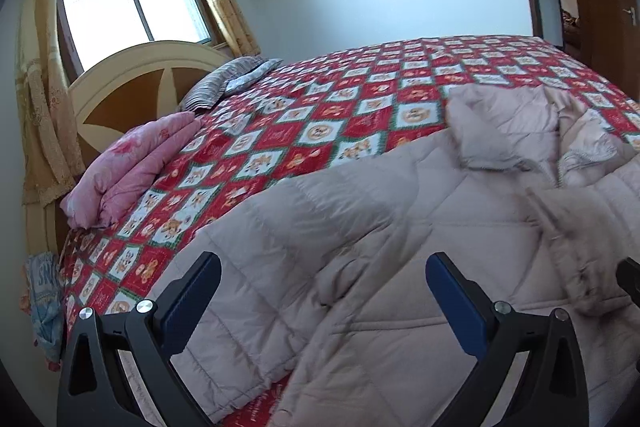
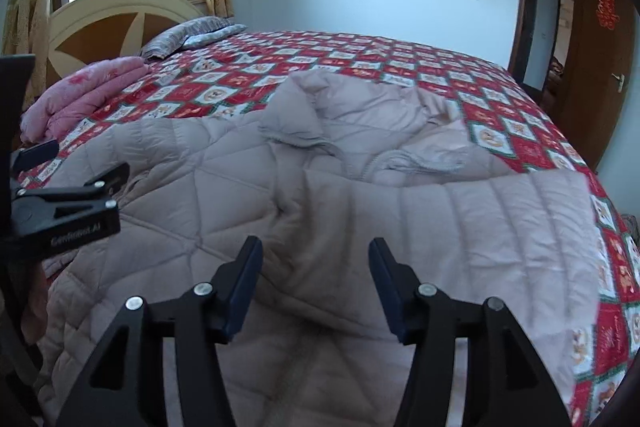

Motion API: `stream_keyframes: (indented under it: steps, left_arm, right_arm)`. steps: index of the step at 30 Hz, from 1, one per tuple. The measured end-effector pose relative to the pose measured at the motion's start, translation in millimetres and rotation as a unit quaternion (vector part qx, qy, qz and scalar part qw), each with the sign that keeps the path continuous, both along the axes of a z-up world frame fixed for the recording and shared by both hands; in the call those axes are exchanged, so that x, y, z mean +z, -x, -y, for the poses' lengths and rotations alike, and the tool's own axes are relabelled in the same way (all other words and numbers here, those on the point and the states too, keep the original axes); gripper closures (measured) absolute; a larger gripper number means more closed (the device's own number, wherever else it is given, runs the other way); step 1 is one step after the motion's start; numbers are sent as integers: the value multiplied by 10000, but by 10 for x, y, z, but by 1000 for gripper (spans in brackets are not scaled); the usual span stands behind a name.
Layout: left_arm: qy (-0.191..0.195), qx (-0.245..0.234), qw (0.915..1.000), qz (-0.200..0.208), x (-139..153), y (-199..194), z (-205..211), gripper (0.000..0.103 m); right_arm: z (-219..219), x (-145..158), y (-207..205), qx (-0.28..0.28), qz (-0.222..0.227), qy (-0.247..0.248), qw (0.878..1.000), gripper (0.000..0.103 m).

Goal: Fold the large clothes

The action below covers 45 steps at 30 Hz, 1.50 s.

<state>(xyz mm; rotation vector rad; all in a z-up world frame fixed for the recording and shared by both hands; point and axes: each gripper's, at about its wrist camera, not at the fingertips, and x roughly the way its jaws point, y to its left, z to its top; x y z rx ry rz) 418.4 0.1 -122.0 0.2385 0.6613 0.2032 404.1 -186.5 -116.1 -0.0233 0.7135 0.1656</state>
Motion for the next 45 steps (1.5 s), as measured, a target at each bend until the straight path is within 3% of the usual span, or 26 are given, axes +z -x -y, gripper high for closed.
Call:
stream_keyframes:
  steps: [4, 7, 12, 13, 15, 16, 17, 20, 24, 28, 33, 36, 38, 39, 42, 45]
  left_arm:
    - [325, -515, 9981, -87, 109, 5, 378, 1]
    - [431, -978, 9941, -196, 71, -4, 748, 1]
    - [319, -1297, 9895, -553, -240, -165, 1260, 1]
    - [249, -1285, 9892, -655, -328, -224, 1329, 6]
    - [286, -1346, 9863, -913, -452, -290, 1390, 44]
    - [383, -1401, 9836, -1071, -499, -315, 1397, 84]
    - [503, -1455, 9812, -1165, -515, -320, 1396, 91]
    - [388, -1438, 9852, -846, -395, -222, 1356, 93]
    - [245, -1355, 9891, -524, -225, -86, 1159, 94]
    - [-192, -1103, 9934, -255, -217, 3, 965, 94]
    - [-196, -1065, 9929, -493, -347, -55, 868, 87]
    - [-248, -882, 9948, -440, -308, -40, 824, 62]
    - [-198, -667, 9976, -21, -145, 25, 745, 27]
    - [-177, -532, 9981, 269, -32, 66, 701, 21]
    - [-40, -500, 9961, 725, 182, 128, 720, 18]
    - [111, -745, 9953, 601, 235, 34, 953, 18]
  right_arm:
    - [504, 131, 258, -504, 201, -217, 9983, 33]
    - [846, 117, 418, -947, 205, -255, 9950, 32]
    - [1193, -104, 630, -1281, -76, -219, 9915, 32]
    - [1253, -156, 673, -1328, -128, -232, 9908, 32]
    - [1336, -219, 747, -1409, -178, -244, 9896, 32]
    - [1379, -251, 777, -1461, -209, -258, 9887, 32]
    - [1426, -281, 796, -1510, -241, -289, 9878, 32]
    - [1558, -355, 856, -1660, -301, -354, 9850, 32]
    - [1655, -437, 917, -1767, -320, -472, 9826, 26]
    - [1663, -463, 911, -1757, -355, -484, 9826, 26]
    - [1685, -463, 866, -1699, -528, -421, 9832, 26]
    - [1780, -313, 899, -1780, -447, -446, 9820, 33]
    - [1862, -146, 931, -1871, -247, -465, 9809, 34]
    - [1893, -82, 930, -1916, -160, -460, 9803, 34]
    - [1973, 76, 762, -2004, 42, -368, 9790, 38]
    - [2005, 130, 463, -2012, 159, -407, 9786, 43]
